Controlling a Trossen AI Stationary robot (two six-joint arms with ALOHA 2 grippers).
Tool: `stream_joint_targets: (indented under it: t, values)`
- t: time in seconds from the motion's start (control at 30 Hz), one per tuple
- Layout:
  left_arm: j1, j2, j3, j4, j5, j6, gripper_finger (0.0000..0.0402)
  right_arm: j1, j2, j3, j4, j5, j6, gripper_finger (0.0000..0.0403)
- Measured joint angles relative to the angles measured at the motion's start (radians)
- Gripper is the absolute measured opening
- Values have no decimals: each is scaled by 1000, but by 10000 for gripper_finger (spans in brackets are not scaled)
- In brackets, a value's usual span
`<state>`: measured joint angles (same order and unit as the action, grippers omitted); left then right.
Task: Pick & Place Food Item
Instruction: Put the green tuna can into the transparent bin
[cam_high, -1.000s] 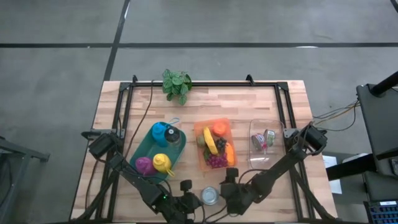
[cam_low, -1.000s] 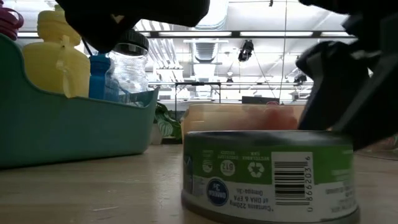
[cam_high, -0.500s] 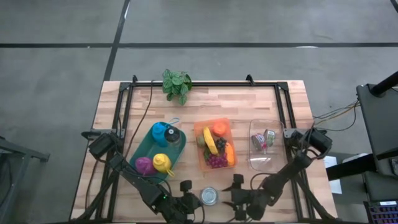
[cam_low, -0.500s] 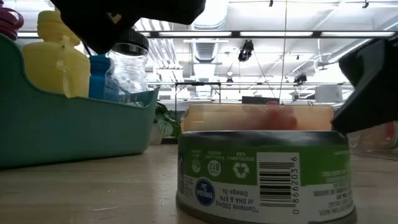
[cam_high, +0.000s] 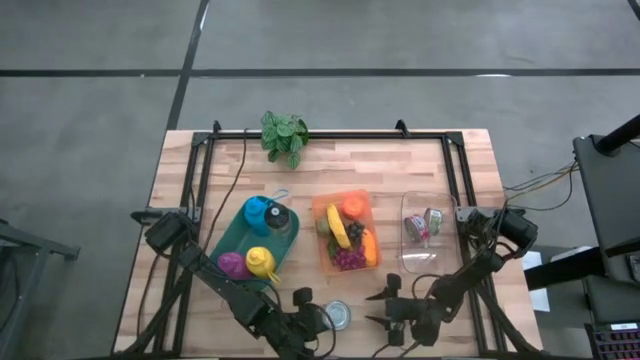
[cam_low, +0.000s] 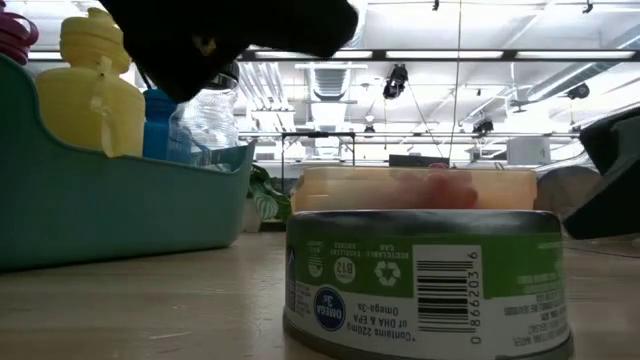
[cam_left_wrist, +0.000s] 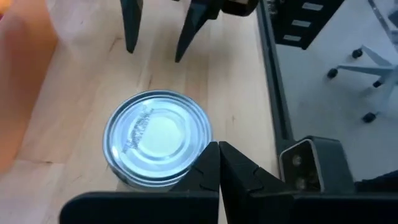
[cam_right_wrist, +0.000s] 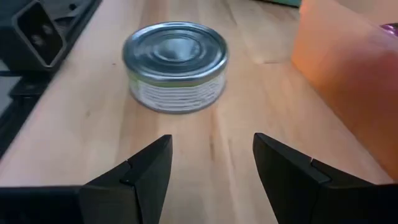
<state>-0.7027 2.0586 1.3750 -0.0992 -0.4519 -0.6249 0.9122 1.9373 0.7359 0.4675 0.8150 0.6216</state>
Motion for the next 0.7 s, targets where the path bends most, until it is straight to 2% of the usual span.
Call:
stream_joint_targets:
  t: [0.3, 0.53, 0.7]
  values:
    - [36, 0, 0, -28, 54, -4, 2, -1, 32, -3, 45, 0, 3, 221]
    - [35, 0, 1, -37, 63, -3, 2, 0, 184, 70, 164, 29, 5, 221]
    - [34, -5, 1, -96, 75, -2, 2, 0, 272, 163, 176, 62, 2, 221]
